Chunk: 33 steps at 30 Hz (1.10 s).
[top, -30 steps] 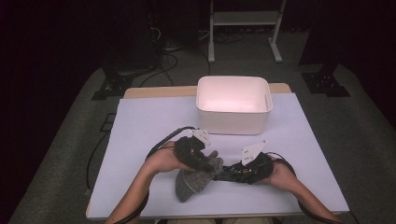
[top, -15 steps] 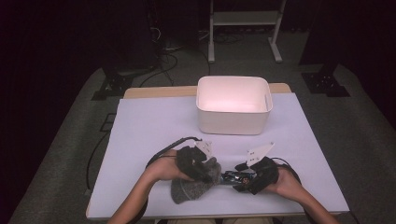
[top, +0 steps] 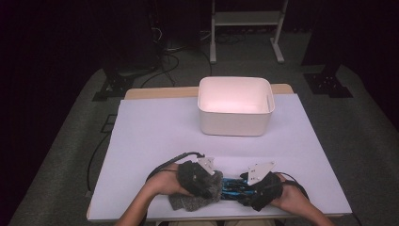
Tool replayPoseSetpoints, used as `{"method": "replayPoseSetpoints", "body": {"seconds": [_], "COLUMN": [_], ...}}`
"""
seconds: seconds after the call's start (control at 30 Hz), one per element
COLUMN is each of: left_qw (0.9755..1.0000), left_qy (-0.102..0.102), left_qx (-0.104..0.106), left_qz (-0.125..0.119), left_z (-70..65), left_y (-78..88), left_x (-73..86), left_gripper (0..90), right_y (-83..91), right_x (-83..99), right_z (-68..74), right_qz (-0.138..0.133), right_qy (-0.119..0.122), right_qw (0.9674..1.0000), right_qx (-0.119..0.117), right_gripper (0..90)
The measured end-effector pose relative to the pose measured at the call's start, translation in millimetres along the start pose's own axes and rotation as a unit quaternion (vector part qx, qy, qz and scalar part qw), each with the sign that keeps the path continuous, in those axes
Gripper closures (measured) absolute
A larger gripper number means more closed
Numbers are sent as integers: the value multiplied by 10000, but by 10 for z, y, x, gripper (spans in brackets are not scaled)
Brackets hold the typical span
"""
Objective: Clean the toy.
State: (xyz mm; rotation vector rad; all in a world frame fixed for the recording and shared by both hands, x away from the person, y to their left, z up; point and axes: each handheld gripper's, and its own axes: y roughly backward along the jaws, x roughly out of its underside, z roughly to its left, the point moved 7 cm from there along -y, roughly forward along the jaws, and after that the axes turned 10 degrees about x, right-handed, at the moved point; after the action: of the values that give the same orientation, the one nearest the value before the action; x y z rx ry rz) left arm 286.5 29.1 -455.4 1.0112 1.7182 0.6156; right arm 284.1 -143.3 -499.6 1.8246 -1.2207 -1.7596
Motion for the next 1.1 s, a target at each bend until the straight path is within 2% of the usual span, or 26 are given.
{"method": "replayPoseSetpoints", "body": {"seconds": [0.03, 0.1, 0.27, 0.3, 0.43, 0.5, 0.53, 0.6, 0.67, 0.8, 0.9, 1.0, 1.1], "left_qw": [10000, 9999, 9997, 9997, 9995, 9994, 9994, 9996, 9999, 9999, 9993, 9989, 9992], "left_qy": [0, 7, 94, 122, 157, 224, 193, 180, 120, -108, -273, -306, -227], "left_qx": [-20, -70, -223, -218, -245, -214, -187, -186, -66, 0, -54, -88, -78], "left_qz": [-29, -94, -50, -77, 88, 144, 209, 136, 29, 53, 258, 344, 317], "left_z": [2, 8, 77, 84, 149, 171, 176, 166, 131, 121, 138, 125, 125], "left_y": [23, 63, 88, 82, 1, -73, -125, -145, -169, -249, -284, -277, -242], "left_x": [1, 0, 15, 8, 4, 12, 18, -10, -66, -290, -440, -436, -321], "left_gripper": [740, 739, 734, 734, 734, 734, 737, 742, 747, 746, 746, 745, 745], "right_y": [6, 35, 64, 67, 59, 63, 65, 61, 58, 47, 49, 49, 47], "right_x": [2, 11, 130, 157, 207, 202, 194, 191, 198, 189, 197, 207, 208], "right_z": [10, 12, -5, -2, -7, -2, 16, 16, 6, 7, 7, 6, 1], "right_qz": [18, 28, 119, 143, 114, 29, 20, 14, -47, -61, -111, -191, -184], "right_qy": [89, -23, -157, -159, -308, -194, -192, -184, -169, -149, -205, -209, -149], "right_qw": [10000, 9999, 9997, 9997, 9993, 9995, 9995, 9995, 9995, 9995, 9993, 9991, 9993], "right_qx": [25, -123, -151, -134, -190, -240, -233, -242, -275, -276, -290, -300, -283], "right_gripper": [153, 144, 141, 141, 152, 214, 218, 220, 221, 221, 221, 221, 221]}}
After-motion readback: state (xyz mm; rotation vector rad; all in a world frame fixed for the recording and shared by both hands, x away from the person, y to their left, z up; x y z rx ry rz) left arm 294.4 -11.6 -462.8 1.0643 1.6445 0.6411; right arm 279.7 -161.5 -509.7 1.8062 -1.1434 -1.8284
